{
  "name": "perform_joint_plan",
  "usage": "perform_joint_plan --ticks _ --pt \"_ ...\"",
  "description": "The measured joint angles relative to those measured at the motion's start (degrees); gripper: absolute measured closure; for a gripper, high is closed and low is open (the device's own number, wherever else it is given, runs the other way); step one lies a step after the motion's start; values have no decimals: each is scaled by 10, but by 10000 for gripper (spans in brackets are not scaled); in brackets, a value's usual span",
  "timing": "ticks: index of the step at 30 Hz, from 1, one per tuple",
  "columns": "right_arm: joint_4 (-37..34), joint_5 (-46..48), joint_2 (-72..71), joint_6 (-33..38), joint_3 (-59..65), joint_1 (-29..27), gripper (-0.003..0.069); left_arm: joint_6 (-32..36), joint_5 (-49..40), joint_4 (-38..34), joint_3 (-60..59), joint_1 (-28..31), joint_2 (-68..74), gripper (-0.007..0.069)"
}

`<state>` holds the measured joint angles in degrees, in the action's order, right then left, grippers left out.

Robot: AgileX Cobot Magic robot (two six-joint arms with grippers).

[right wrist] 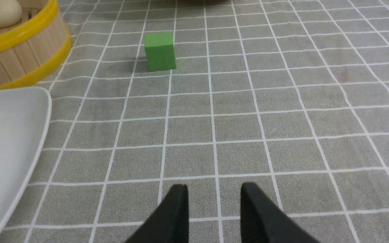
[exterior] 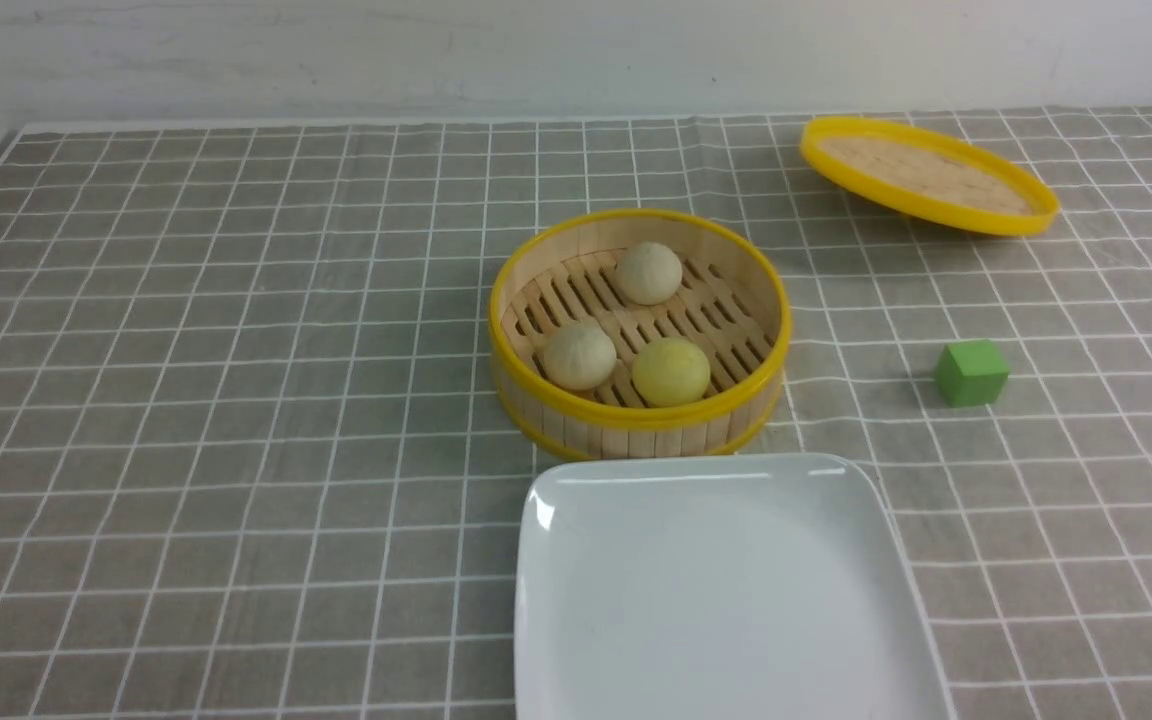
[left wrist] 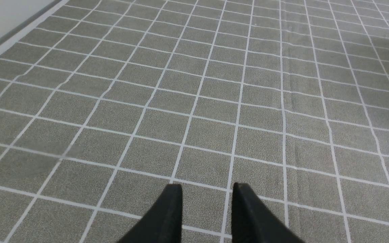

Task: Put the steamed buns into the plate on the grey tablecloth.
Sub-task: 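Reach toward a bun in the bamboo steamer with the right gripper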

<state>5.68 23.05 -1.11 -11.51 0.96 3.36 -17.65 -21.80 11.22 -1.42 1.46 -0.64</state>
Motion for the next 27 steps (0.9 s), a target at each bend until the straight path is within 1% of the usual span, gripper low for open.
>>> perform_joint_plan --ticks 1,2,6,9,12,15,17,19,21,22,24,25,26,27 --pt "-3 -4 0 -10 1 0 419 0 0 0 0 0 0 385" --pt "-22 -9 0 -26 2 0 419 0 0 0 0 0 0 385" --pt "-184 -25 0 -180 5 0 419 0 0 0 0 0 0 385" --pt "-250 -26 0 -238 5 0 419 0 0 0 0 0 0 385" --pt "-286 -27 0 -263 5 0 419 0 0 0 0 0 0 385" --pt "-291 -36 0 -264 5 0 421 0 0 0 0 0 0 385" --pt "-289 -43 0 -256 -3 0 439 0 0 0 0 0 0 385" --pt "-272 -49 0 -227 -36 0 491 0 0 0 0 0 0 385" --pt "-235 -49 10 -184 -90 0 564 0 0 1 0 0 0 385" --pt "-213 -41 21 -162 -120 0 603 0 0 1 0 0 0 385" --pt "-172 -6 53 -128 -174 0 660 0 0 1 0 0 0 384" --pt "-151 23 73 -113 -202 0 670 0 0 1 0 0 0 384" --pt "-147 29 73 -111 -207 0 671 0 0 1 0 0 0 384" --pt "-133 56 95 -100 -227 0 672 0 0 1 0 0 0 384"
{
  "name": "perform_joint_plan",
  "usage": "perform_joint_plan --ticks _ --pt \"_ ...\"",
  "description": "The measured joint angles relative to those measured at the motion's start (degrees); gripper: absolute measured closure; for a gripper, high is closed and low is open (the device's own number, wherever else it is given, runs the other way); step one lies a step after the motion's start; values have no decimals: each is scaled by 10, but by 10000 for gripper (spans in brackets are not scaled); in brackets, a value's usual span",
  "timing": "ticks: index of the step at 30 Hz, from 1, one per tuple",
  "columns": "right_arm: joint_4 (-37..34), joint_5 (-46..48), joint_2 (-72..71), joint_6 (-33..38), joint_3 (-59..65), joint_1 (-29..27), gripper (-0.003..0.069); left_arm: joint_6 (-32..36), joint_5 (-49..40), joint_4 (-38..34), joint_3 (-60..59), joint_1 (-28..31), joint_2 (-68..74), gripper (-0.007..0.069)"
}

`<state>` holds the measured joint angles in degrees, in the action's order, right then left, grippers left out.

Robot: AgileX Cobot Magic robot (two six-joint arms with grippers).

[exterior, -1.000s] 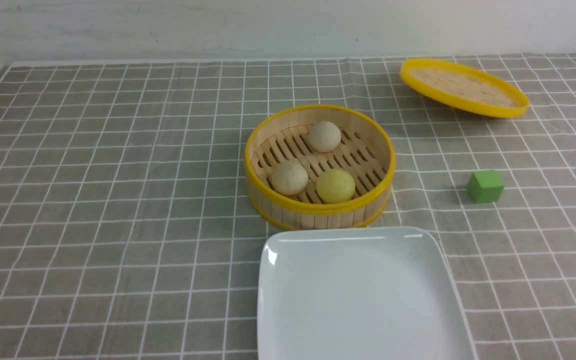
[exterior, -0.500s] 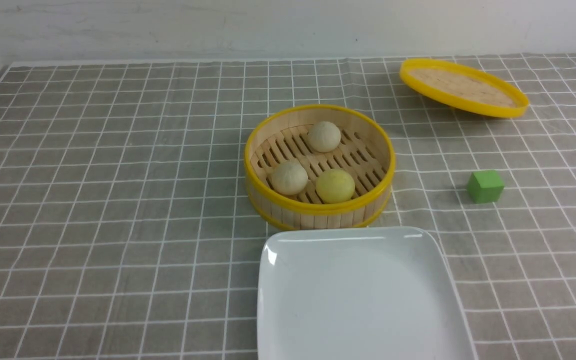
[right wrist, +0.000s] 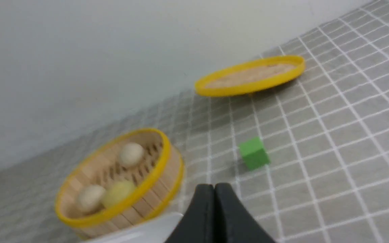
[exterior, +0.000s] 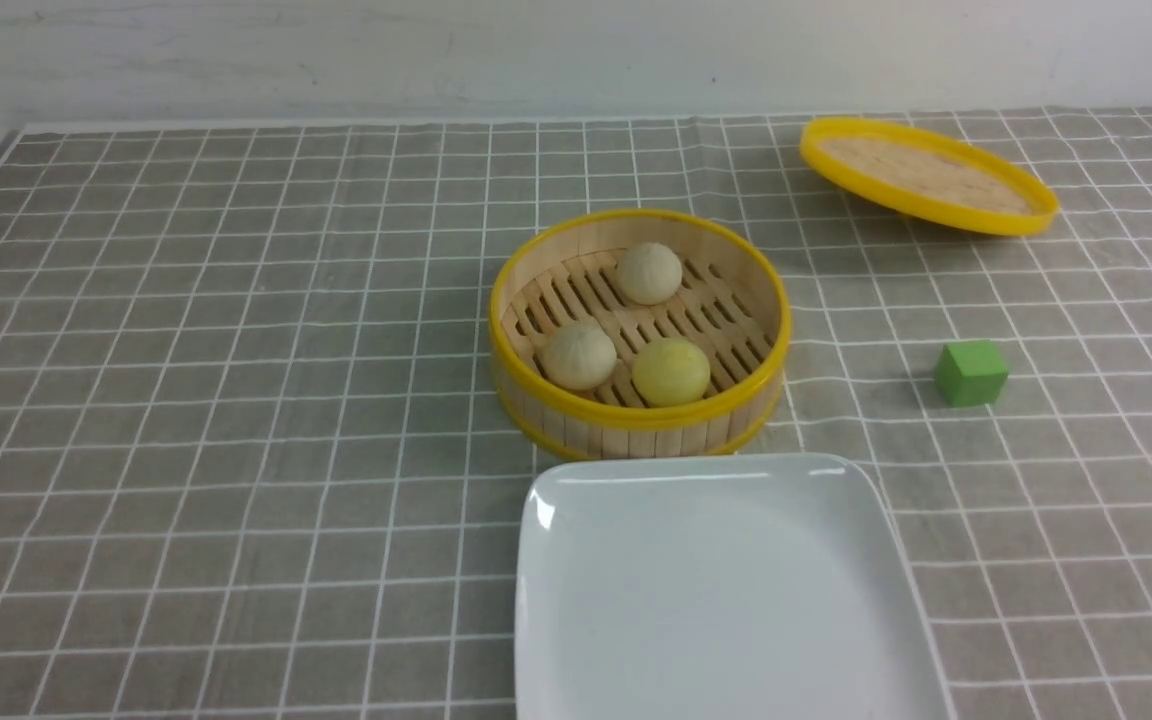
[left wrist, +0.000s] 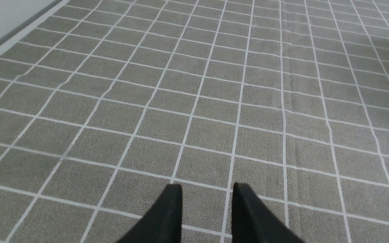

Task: Put the steamed buns into the plate on the grey tablecloth.
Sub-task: 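Reach toward a bun in the bamboo steamer with the right gripper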

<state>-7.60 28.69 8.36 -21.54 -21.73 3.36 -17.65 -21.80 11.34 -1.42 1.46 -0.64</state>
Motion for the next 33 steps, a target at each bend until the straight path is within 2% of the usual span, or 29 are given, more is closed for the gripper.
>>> perform_joint_plan --ticks 3,4,6,10,11,14,16,18,19,20,22,23,25,27,28,30,33 --pt "40 108 82 39 -68 0 672 -25 7 -6 0 0 0 384" --pt "42 136 114 55 -86 0 672 -48 14 -26 -1 0 0 384" --pt "36 168 166 80 -111 0 671 -140 36 -113 -2 0 0 384" --pt "-15 215 289 151 -150 0 666 -313 85 -266 -2 0 0 384" --pt "-19 215 295 154 -151 0 665 -320 85 -270 -2 0 0 384" --pt "-93 222 389 235 -158 0 644 -380 117 -308 -2 0 0 387" --pt "-130 222 427 282 -162 0 624 -387 136 -321 -2 0 0 401" --pt "-181 222 465 341 -176 0 589 -382 138 -323 10 -5 0 436" --pt "-186 222 465 347 -178 0 585 -378 136 -322 17 -7 0 441" --pt "-228 222 502 401 -199 0 545 -344 109 -307 56 -16 0 495" --pt "-251 222 522 427 -215 0 522 -309 86 -290 88 -25 5 531" --pt "-289 223 557 464 -247 2 476 -255 26 -269 154 -36 32 591" --pt "-317 226 607 486 -289 17 427 -204 -55 -253 217 -51 95 618" --pt "-324 227 660 494 -334 50 390 -144 -160 -248 279 -62 176 622" --pt "-324 227 665 494 -334 50 384 -144 -160 -248 279 -62 176 622" --pt "-315 224 729 493 -390 100 358 -76 -262 -246 333 -66 277 622" --pt "-269 207 805 464 -461 156 346 -24 -321 -246 370 -66 371 622"
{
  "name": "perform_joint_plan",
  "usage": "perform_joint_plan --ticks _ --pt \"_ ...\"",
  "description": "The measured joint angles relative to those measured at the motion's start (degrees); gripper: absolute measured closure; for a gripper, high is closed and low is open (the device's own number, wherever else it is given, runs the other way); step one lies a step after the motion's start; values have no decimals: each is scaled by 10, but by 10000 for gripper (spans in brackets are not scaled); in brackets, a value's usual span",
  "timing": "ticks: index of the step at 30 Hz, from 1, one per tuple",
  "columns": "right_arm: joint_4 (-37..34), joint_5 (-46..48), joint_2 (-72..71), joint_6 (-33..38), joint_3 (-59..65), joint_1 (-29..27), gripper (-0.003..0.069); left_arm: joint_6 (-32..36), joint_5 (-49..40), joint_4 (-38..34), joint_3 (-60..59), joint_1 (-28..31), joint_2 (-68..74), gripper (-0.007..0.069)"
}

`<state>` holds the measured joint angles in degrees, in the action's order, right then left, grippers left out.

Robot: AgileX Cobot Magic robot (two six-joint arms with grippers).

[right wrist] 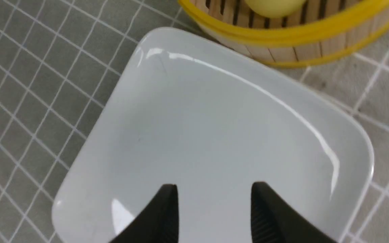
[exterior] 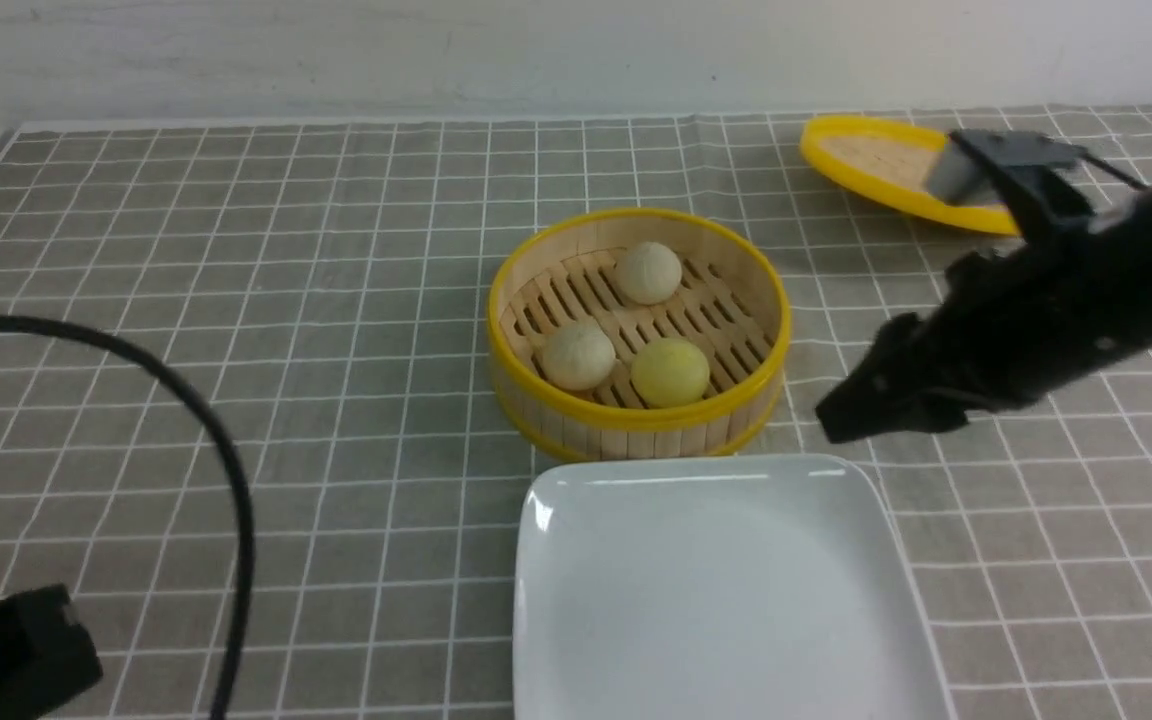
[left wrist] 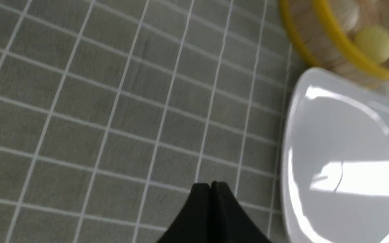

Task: Put the steamed buns into the plate on the grey tablecloth.
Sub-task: 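Reach toward a bun in the bamboo steamer with the right gripper, then move the steamed bun from the bamboo steamer onto the white plate with the right gripper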

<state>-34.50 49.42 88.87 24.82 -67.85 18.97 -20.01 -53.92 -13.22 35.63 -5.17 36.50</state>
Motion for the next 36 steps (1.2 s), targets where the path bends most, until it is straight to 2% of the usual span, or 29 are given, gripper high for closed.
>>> perform_joint_plan --ticks 3,10,16,19,22,24,34,36 --pt "66 -21 74 -50 -76 35 345 28 -21 -1 20 0 70 622" --pt "193 -39 223 -130 -226 76 344 36 -23 -3 27 0 140 622" --pt "212 -42 300 -147 -294 78 364 36 -24 -4 27 0 141 610" --pt "212 -43 317 -147 -300 78 442 36 -25 -5 27 0 141 606" --pt "215 -38 313 -148 -302 78 596 36 -27 -5 27 0 141 603" --pt "216 -28 304 -148 -302 78 642 36 -29 -5 27 0 141 601" --pt "193 133 106 -164 -277 84 652 36 -31 2 27 0 141 585" --pt "187 148 42 -171 -208 96 650 36 -32 2 27 0 141 580"
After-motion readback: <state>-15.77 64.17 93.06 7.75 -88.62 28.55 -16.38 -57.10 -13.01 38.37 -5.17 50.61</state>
